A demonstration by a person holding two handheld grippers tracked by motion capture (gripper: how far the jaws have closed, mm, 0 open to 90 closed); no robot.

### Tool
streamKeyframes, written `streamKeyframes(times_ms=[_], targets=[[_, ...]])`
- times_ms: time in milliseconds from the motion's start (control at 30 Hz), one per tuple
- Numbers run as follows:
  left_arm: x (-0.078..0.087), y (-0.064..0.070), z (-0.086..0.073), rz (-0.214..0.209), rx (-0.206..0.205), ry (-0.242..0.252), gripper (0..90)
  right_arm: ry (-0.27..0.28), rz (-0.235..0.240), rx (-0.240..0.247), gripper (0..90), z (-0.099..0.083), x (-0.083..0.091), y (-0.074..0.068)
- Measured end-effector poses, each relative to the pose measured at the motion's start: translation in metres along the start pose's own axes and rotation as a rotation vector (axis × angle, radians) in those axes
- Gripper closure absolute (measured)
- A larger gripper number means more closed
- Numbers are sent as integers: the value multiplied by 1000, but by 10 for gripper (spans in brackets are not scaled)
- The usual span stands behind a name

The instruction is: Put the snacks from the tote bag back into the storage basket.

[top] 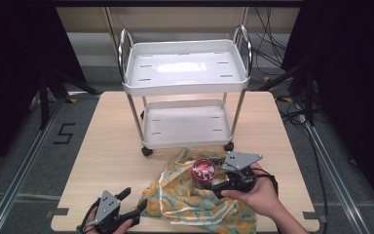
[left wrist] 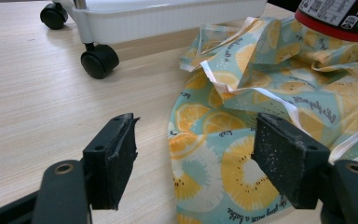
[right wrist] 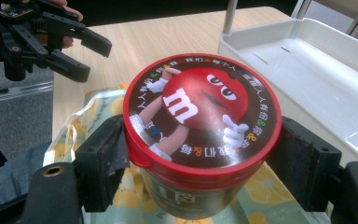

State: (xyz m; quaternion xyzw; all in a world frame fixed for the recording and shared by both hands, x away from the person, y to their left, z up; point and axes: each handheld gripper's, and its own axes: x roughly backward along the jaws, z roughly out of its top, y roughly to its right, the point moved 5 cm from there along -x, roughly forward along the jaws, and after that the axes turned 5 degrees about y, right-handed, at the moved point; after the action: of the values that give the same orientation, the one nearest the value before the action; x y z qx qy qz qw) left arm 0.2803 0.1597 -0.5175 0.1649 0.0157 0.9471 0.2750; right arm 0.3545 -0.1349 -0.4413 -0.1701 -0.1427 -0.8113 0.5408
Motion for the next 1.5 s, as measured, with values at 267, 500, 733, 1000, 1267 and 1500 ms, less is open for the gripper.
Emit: streamKeyframes(times_ms=[267,500,733,1000,1267,1500], targets=[[0,0,0,-4,2,4,296,6,5,6,261,3,-4,-1],[1,0,0,4,-2,-4,296,15,4,9,261,6,-6,0],[1,0,1,4,-2,-2,297,18,-6,9,261,7,-7,1],[1,0,1,8,1,-2,296,15,1,18,261,11,-8,1],[1,0,1,7,-1,-2,296,17,0,21,261,13,-11,1],[1,0,1,8,0,-2,296,12,-4,-4,261,14,-13,0]])
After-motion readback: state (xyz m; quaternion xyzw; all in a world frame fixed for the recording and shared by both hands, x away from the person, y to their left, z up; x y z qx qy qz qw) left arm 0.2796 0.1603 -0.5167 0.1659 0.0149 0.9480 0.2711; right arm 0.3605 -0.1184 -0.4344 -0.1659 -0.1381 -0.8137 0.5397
